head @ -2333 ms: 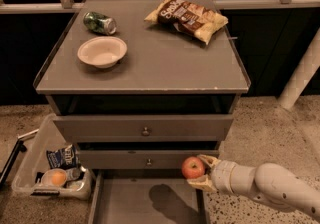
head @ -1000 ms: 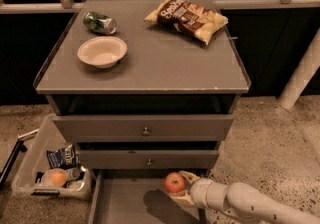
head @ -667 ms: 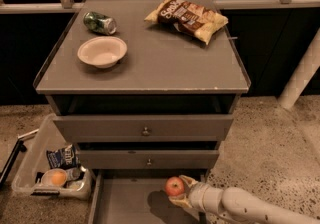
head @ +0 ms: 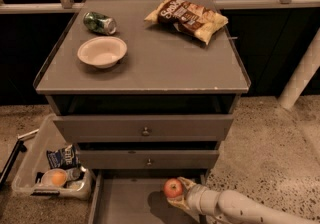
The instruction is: Place apple into bottom drawer
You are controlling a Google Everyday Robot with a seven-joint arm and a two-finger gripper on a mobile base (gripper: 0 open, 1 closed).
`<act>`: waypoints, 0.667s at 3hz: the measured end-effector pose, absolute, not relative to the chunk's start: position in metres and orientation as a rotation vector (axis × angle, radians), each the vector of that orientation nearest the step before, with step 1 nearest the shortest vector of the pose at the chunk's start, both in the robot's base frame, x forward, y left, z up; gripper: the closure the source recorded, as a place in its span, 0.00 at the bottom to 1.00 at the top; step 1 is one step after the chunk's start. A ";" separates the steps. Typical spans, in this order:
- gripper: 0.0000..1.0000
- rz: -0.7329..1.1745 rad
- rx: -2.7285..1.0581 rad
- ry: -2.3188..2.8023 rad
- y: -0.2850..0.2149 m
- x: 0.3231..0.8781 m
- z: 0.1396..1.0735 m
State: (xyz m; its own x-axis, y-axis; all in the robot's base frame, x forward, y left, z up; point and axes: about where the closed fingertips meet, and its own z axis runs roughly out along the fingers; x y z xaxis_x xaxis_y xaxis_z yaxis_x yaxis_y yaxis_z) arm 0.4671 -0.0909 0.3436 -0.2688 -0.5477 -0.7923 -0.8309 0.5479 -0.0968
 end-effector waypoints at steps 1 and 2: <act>1.00 0.366 -1.146 1.943 -0.082 0.476 0.307; 1.00 0.306 -1.169 1.915 -0.075 0.488 0.269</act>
Offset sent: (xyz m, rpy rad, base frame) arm 0.0362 0.0211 -0.1224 -0.1241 -0.1386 -0.0020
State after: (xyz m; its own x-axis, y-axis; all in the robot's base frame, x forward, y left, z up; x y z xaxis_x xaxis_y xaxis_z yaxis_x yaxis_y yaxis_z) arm 0.4879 -0.0754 0.2692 -0.2022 -0.6116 -0.7649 -0.8195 0.5333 -0.2098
